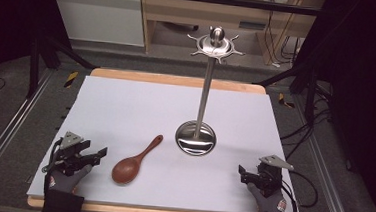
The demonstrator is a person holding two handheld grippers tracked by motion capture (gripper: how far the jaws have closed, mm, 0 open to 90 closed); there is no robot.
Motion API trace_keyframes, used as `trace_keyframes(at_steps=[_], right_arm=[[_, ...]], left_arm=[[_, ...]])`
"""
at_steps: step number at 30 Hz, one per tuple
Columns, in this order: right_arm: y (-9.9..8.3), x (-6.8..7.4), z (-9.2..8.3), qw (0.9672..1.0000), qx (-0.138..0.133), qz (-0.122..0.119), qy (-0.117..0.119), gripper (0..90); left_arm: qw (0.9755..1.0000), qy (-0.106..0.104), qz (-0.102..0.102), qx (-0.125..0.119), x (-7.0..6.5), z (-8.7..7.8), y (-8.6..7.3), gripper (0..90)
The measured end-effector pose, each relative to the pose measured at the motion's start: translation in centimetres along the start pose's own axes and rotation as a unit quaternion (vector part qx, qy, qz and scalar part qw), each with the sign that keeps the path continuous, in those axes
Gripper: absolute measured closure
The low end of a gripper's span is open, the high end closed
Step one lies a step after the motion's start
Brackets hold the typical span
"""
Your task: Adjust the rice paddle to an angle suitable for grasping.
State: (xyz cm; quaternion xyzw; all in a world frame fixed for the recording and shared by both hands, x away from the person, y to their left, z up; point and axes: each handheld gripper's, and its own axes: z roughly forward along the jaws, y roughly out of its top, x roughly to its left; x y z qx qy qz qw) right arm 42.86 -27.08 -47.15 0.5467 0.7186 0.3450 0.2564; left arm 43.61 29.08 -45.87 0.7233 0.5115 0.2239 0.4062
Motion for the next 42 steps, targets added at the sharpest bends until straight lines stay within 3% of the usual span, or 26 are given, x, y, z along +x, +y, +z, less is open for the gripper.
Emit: trace_keyframes(at_steps=[5, 20, 42], right_arm=[[0.0, 0.1, 0.0, 1.0, 0.002, 0.0, 0.008, 12.0], [-0.1, 0.3, 0.1, 0.9999, 0.008, -0.006, 0.003, 12.0], [-0.1, 0.5, -0.1, 0.9999, 0.007, -0.011, 0.008, 12.0]], left_arm=[[1.0, -0.001, 0.009, -0.003, -0.7, 0.0, 0.2, 27.6], [0.9993, -0.017, 0.032, -0.002, -2.6, -0.2, 1.2, 29.4], [0.9949, -0.052, 0.086, 0.005, -6.9, -0.4, 3.3, 29.6]])
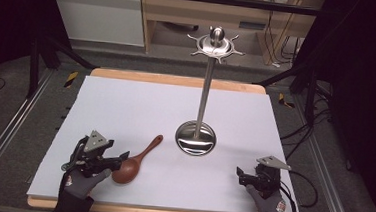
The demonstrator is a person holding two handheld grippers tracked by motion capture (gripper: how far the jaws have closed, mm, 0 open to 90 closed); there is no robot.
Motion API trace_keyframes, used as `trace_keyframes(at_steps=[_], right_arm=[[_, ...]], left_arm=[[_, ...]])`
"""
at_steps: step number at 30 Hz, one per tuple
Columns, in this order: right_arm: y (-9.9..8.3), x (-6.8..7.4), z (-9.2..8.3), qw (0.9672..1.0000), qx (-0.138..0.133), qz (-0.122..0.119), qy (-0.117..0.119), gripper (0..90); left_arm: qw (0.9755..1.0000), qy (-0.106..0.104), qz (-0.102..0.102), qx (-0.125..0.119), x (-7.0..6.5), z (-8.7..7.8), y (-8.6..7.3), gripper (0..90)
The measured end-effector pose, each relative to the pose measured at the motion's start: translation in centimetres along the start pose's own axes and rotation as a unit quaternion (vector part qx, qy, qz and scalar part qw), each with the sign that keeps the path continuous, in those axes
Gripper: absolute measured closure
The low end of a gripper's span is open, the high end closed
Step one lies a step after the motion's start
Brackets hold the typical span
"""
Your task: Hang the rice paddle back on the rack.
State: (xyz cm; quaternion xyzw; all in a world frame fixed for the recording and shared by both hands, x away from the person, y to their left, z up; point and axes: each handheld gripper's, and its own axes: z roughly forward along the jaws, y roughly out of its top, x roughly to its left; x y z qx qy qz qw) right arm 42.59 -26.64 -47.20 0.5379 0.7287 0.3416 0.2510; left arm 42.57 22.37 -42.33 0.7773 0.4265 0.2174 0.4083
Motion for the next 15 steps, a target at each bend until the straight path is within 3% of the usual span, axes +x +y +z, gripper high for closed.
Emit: trace_keyframes(at_steps=[15], right_arm=[[0.0, 0.1, 0.0, 1.0, 0.0, -0.005, -0.002, 12.0]], left_arm=[[0.9992, -0.014, 0.029, 0.023, -1.1, 1.2, 1.8, 30.1]])
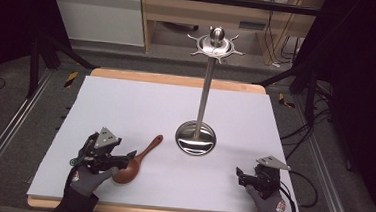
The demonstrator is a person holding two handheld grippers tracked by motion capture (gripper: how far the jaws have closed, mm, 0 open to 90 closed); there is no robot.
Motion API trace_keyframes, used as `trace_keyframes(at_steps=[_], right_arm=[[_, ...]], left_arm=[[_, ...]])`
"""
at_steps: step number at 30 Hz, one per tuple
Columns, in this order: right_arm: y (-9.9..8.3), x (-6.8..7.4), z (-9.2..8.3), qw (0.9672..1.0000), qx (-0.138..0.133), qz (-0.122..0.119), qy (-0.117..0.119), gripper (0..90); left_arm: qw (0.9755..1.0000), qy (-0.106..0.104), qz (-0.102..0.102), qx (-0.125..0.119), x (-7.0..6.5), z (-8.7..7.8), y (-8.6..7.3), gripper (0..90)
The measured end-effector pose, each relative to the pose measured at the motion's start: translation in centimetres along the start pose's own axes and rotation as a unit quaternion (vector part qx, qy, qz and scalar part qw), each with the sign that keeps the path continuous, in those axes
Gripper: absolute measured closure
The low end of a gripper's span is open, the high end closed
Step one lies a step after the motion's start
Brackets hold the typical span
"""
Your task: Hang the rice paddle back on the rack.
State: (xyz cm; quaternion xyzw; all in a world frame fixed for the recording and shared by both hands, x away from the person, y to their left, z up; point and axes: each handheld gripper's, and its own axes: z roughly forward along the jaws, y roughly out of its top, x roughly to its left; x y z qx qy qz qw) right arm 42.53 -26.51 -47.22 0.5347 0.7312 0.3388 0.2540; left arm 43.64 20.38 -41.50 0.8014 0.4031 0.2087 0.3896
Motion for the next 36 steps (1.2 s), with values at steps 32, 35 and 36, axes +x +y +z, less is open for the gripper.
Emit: trace_keyframes(at_steps=[32, 35, 36], right_arm=[[0.1, 0.2, 0.0, 1.0, 0.004, -0.001, 0.004, 12.0], [0.1, 0.2, 0.0, 1.0, 0.004, 0.0, 0.005, 12.0], [0.1, 0.2, 0.0, 1.0, 0.005, 0.0, 0.006, 12.0]], left_arm=[[0.9933, -0.027, 0.054, 0.099, -1.3, 3.7, 2.8, 49.7], [0.9914, -0.02, 0.062, 0.113, -1.6, 4.2, 2.8, 52.6], [0.9905, -0.021, 0.063, 0.12, -1.6, 4.4, 2.8, 53.3]])
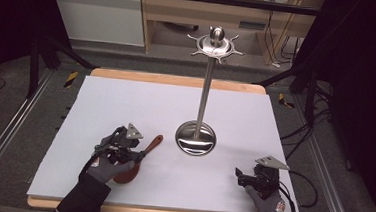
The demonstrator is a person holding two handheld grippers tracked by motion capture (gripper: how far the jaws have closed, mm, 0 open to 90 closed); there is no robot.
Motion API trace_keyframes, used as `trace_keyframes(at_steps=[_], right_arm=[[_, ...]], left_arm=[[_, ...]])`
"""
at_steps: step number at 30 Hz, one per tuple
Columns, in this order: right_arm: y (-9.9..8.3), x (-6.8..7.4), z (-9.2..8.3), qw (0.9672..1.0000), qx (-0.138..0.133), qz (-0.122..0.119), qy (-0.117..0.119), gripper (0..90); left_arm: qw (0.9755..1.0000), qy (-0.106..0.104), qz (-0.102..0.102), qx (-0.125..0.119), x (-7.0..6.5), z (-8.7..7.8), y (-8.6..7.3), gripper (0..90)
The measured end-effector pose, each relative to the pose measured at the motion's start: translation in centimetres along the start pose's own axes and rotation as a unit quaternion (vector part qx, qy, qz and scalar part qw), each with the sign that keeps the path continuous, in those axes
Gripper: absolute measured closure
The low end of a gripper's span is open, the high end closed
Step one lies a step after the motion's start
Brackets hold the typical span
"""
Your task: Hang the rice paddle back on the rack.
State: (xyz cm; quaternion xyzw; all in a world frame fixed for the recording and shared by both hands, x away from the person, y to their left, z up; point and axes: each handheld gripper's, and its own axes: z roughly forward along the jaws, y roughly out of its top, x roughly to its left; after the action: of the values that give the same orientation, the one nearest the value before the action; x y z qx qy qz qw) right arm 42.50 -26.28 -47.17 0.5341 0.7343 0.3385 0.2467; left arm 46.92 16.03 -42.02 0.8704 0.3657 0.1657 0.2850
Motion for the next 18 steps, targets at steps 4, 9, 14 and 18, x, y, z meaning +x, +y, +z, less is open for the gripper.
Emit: trace_keyframes(at_steps=[4, 9, 14, 18], right_arm=[[0.0, 0.1, -0.1, 1.0, 0.0, 0.0, -0.001, 12.0], [0.0, 0.1, 0.0, 1.0, 0.003, -0.001, 0.0, 12.0], [0.0, 0.0, 0.0, 1.0, 0.004, -0.002, -0.001, 12.5], [0.0, 0.0, 0.0, 1.0, 0.005, 0.0, 0.0, 12.4]], left_arm=[[0.9999, 0.0, 0.005, 0.009, 0.0, 0.4, 0.2, 54.4], [0.9998, -0.004, 0.002, 0.021, 0.1, 0.9, 0.3, 55.6], [0.9992, -0.008, 0.004, 0.039, 0.1, 1.6, 0.4, 58.4], [0.9985, -0.009, 0.004, 0.054, 0.1, 2.4, 0.5, 61.1]])
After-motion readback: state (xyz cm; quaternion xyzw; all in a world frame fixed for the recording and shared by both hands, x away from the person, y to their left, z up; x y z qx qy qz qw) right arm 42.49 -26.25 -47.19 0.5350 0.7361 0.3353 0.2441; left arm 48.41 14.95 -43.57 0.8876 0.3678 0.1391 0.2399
